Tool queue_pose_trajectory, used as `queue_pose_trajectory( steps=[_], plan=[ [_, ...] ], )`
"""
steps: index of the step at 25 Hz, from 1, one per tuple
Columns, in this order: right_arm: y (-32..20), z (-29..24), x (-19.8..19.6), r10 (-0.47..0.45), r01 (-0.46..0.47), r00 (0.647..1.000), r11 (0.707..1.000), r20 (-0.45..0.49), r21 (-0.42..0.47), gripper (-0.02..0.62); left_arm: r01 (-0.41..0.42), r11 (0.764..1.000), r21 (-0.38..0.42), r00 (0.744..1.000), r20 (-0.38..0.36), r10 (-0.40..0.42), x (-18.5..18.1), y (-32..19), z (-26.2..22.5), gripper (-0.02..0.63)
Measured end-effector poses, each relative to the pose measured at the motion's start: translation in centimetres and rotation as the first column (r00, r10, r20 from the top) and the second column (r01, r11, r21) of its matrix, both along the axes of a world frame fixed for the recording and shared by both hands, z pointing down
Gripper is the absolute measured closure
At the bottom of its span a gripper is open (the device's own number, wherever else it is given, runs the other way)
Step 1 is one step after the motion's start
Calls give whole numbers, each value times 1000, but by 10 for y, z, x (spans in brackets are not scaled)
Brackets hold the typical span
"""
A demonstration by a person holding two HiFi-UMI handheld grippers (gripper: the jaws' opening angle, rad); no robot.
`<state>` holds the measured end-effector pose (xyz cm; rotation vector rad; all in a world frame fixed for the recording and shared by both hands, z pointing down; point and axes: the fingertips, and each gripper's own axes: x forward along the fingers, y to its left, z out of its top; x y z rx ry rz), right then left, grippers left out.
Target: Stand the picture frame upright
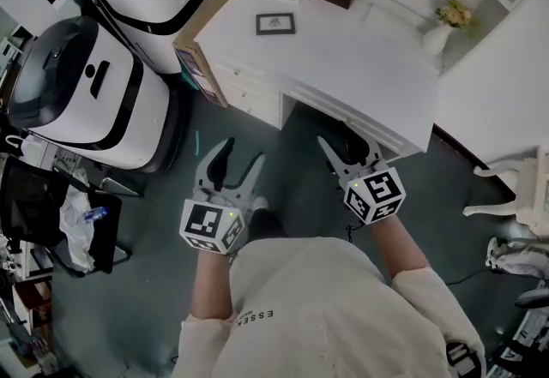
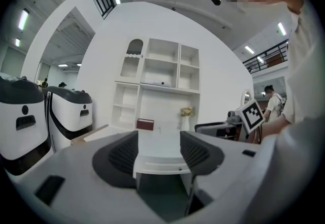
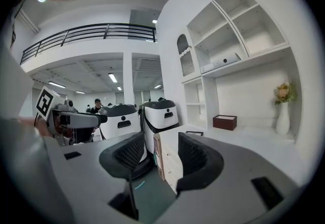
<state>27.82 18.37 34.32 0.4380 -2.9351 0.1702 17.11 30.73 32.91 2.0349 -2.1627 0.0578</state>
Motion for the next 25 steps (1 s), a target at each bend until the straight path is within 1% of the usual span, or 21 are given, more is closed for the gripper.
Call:
queue_pose_trajectory(
  steps=[5, 8, 10, 14, 19, 25],
  plan=[
    [9, -9, -84, 35, -34, 999, 999, -18, 22, 391, -22, 1000, 6, 1000, -13, 22, -94, 7, -4, 365],
    [8, -10, -120, 62, -61, 998, 998, -33, 30, 391, -42, 999, 11, 999, -28, 42, -137, 5, -4, 365],
    [5, -8, -138, 81, -80, 996, 996, -46, 27, 391, -58, 998, 11, 997, -47, 58, -159, 2, -1, 365],
    [-8, -3, -164, 108, -107, 992, 994, -68, 10, 391, -90, 996, -5, 993, -75, 90, -186, -11, 8, 365],
    [-43, 10, -186, 138, -138, 986, 990, -90, 4, 391, -116, 993, -26, 991, -76, 114, -208, -46, 18, 365],
    [-105, 35, -222, 112, -119, 983, 992, -142, -46, 391, -138, 988, -77, 989, -72, 132, -237, -107, 35, 365]
  ],
)
